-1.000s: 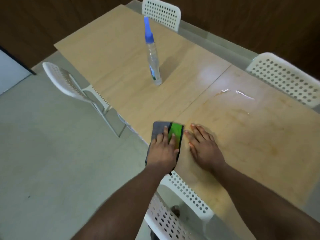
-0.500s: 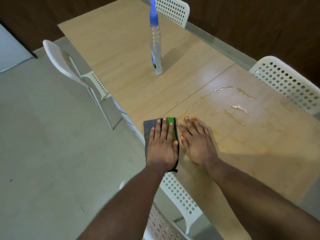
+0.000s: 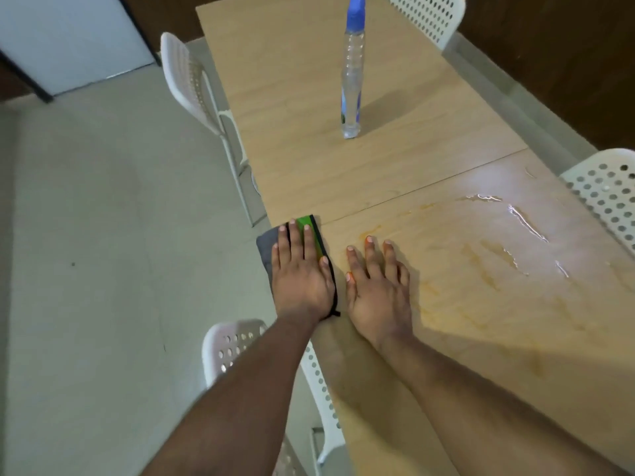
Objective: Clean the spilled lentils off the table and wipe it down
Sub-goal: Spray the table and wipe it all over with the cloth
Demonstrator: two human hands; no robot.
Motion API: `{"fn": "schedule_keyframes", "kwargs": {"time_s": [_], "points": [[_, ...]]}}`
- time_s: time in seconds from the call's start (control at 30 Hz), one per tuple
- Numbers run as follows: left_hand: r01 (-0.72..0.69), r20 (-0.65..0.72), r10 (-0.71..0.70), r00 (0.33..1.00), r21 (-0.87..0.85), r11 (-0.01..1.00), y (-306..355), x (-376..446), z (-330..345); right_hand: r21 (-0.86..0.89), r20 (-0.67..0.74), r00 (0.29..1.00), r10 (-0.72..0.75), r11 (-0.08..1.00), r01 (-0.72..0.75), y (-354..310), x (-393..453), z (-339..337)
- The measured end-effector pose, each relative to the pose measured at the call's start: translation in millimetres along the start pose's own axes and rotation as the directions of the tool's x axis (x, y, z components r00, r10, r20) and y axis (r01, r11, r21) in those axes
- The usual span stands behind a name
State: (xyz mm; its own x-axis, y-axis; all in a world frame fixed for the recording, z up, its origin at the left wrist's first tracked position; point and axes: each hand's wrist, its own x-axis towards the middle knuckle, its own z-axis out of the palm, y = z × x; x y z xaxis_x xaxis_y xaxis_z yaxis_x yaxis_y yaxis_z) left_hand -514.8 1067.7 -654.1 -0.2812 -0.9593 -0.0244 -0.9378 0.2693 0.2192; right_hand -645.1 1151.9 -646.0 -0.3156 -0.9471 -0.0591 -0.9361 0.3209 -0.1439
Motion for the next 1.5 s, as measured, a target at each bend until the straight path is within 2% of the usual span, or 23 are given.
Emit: {"fn": "schedule_keyframes", "kwargs": {"time_s": [0.13,0.33,0.47,0.67,0.77,0.93,1.13,1.2,1.33,1.5], "points": [[0.096,-0.029,-0.097,0.995,-0.026,0.995,18,-35,4,0.015,0.036,0.999,-0.022,1.0,0.022,2,-1,-3],[0.1,0.008,-0.1,0.995,-0.104,0.99,47,-137,6,0.04,0.042,0.999,-0.018,0.999,0.016,2,-4,-7],[0.077,-0.016,-0.078,0.997,-0.085,0.993,35,-116,8,0.041,0.034,0.999,-0.031,0.999,0.03,1,-3,-6],[0.09,-0.037,-0.092,0.995,-0.054,0.994,9,-15,-1,0.023,0.03,0.999,-0.028,0.999,0.027,2,2,1],[0.089,-0.026,-0.09,0.996,-0.03,0.996,1,6,-4,0.021,0.039,0.999,-0.021,1.0,0.021,1,3,3],[0.117,-0.006,-0.118,0.993,-0.042,0.992,13,-17,1,-0.004,0.075,0.997,-0.011,1.0,0.011,1,3,-1],[0.103,0.015,-0.101,0.995,-0.116,0.988,47,-141,6,-0.006,0.101,0.995,0.005,1.0,-0.004,-2,-1,-7],[0.085,0.026,-0.083,0.996,-0.111,0.99,51,-160,7,-0.005,0.107,0.994,-0.001,1.0,0.001,-2,-2,-8],[0.067,0.032,-0.064,0.997,-0.093,0.993,45,-147,6,0.017,0.107,0.994,-0.005,1.0,0.004,-2,0,-5],[0.058,-0.052,-0.063,0.997,-0.085,0.995,23,-77,9,0.06,0.078,0.997,-0.02,0.998,0.016,2,1,-1]]}}
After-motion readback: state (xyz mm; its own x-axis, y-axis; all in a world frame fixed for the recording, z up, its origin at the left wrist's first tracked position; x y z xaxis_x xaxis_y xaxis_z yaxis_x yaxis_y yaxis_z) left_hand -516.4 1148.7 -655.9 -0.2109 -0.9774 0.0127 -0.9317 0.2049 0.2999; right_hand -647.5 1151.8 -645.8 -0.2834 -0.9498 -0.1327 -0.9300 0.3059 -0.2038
